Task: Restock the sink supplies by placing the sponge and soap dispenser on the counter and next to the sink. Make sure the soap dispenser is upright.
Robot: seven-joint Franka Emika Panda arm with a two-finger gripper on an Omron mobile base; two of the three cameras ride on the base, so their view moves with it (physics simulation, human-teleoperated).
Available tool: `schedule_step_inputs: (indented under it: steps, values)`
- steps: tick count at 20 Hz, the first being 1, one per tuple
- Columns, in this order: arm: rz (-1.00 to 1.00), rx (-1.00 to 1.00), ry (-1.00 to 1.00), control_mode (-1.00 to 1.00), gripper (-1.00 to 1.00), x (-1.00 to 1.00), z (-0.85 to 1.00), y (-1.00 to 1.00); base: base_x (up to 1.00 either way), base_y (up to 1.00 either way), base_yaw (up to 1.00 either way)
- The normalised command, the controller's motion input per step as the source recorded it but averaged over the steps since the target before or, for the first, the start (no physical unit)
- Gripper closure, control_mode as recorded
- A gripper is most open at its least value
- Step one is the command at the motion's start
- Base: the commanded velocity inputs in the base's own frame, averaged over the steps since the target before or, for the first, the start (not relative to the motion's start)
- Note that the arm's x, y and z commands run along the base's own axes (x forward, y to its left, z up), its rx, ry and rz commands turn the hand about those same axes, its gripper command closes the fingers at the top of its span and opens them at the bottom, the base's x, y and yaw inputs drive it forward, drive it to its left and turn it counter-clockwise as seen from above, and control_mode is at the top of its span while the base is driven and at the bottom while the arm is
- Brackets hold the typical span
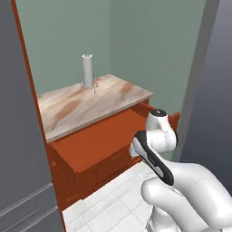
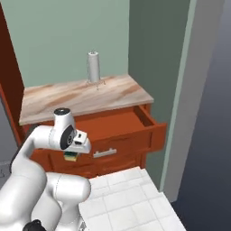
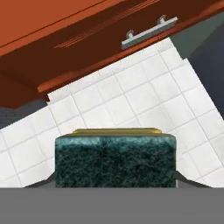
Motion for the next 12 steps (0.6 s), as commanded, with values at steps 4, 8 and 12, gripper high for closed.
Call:
schedule_step_inputs:
  steps: [4,8,12]
  values:
    - [0.0,0.0,0.0,1.0,1.0,0.0,0.0,0.0,-0.55,0.35,-0.73]
    - [0.0,0.0,0.0,1.0,1.0,0.0,0.0,0.0,-0.41,0.35,-0.77]
    - [0.0,0.0,0.0,1.0,1.0,0.0,0.0,0.0,-0.34,0.28,-0.81]
